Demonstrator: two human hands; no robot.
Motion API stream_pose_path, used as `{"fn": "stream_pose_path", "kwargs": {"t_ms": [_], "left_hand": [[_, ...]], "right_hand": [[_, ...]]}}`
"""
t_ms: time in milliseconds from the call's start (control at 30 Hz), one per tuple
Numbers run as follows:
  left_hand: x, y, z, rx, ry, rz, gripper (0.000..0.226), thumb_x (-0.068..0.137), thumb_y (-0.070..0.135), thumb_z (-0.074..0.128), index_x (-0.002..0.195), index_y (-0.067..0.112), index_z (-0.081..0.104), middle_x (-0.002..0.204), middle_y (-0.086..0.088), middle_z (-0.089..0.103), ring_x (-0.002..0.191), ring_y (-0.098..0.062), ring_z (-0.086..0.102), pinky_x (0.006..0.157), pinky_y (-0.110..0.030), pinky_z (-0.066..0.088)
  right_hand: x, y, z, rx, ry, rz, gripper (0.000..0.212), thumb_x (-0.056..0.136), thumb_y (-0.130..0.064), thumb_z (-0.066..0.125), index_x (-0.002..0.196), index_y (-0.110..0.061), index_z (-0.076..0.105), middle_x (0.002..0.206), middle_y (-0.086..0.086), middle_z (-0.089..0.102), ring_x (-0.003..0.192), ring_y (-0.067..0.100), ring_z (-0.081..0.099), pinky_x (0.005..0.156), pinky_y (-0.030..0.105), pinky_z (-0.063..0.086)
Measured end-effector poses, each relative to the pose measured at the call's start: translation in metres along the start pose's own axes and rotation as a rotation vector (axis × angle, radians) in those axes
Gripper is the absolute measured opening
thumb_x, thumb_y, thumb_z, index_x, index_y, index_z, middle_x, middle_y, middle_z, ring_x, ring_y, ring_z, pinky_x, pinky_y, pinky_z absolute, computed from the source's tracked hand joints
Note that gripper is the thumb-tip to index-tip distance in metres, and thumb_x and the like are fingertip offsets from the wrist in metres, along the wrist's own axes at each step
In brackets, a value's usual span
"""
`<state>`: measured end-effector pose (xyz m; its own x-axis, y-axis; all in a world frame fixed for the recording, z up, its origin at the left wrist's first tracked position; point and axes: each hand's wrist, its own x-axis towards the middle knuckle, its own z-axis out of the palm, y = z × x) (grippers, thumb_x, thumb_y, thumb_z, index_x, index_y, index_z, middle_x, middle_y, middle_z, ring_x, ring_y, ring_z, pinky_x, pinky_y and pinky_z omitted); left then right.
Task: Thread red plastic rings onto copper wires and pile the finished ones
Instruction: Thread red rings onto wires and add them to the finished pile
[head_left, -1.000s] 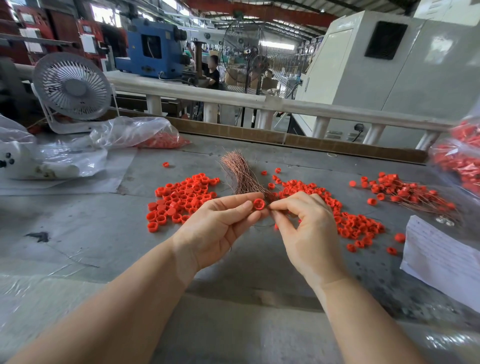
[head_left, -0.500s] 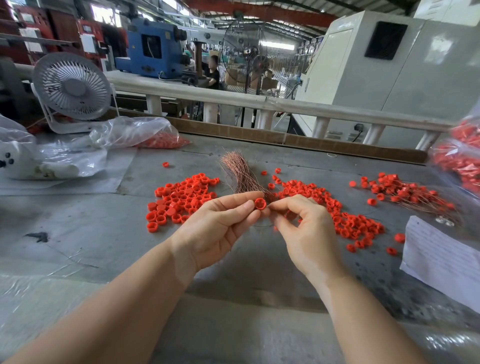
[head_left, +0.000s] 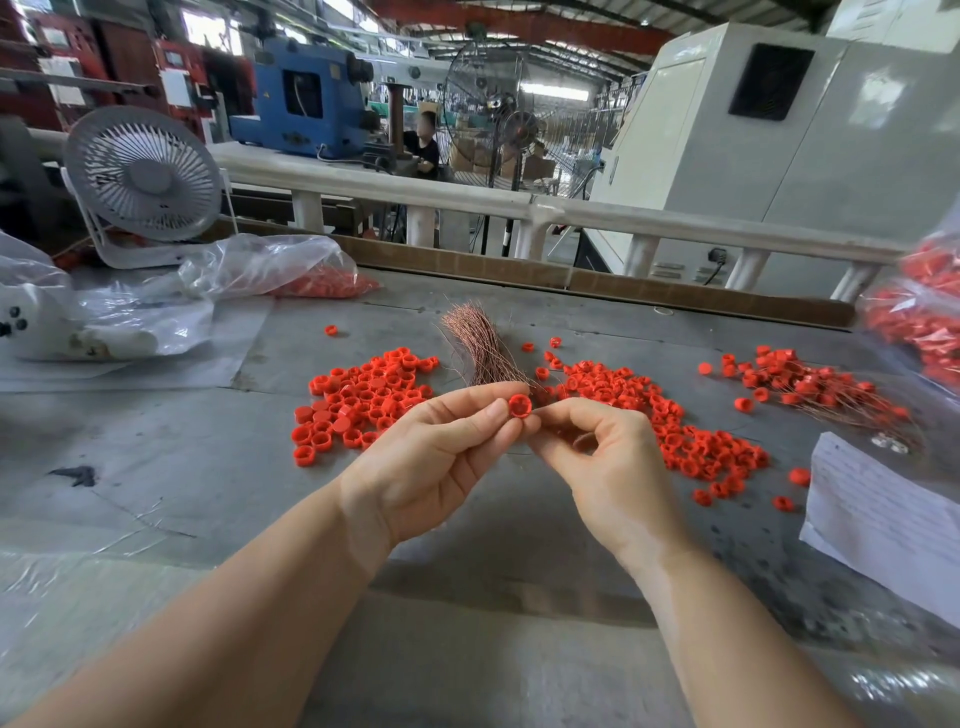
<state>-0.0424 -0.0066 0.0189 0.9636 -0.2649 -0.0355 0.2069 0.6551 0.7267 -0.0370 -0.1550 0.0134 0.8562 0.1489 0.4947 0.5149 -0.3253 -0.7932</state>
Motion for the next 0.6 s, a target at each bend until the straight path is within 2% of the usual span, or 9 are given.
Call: {"fn": "stream_pose_path", "kwargs": {"t_ms": [233, 600], "left_hand": [[0.001, 0.0001, -0.0005, -0.021, 0.04, 0.017, 0.02, 0.068, 0.002, 0.058, 0.074, 0.007, 0.076, 0.077, -0.01, 0.072, 0.071, -0.014, 0.071, 0.059, -0.014, 0.054], [0.0003, 0.0014, 0.0009, -0.018, 0.043, -0.016, 0.022, 0.066, 0.001, 0.057, 0.077, 0.005, 0.076, 0.077, -0.013, 0.072, 0.071, -0.015, 0.071, 0.06, -0.015, 0.055]], "right_hand": [[-0.0001, -0.0009, 0.0001, -0.003, 0.033, 0.005, 0.016, 0.08, -0.007, 0.071, 0.079, -0.023, 0.072, 0.072, -0.014, 0.066, 0.064, -0.005, 0.055, 0.066, 0.007, 0.039], [0.0008, 0.0047, 0.0002, -0.039, 0.038, 0.041, 0.008, 0.079, -0.009, 0.072, 0.083, -0.016, 0.075, 0.079, -0.004, 0.07, 0.074, 0.009, 0.06, 0.074, 0.018, 0.046]]}}
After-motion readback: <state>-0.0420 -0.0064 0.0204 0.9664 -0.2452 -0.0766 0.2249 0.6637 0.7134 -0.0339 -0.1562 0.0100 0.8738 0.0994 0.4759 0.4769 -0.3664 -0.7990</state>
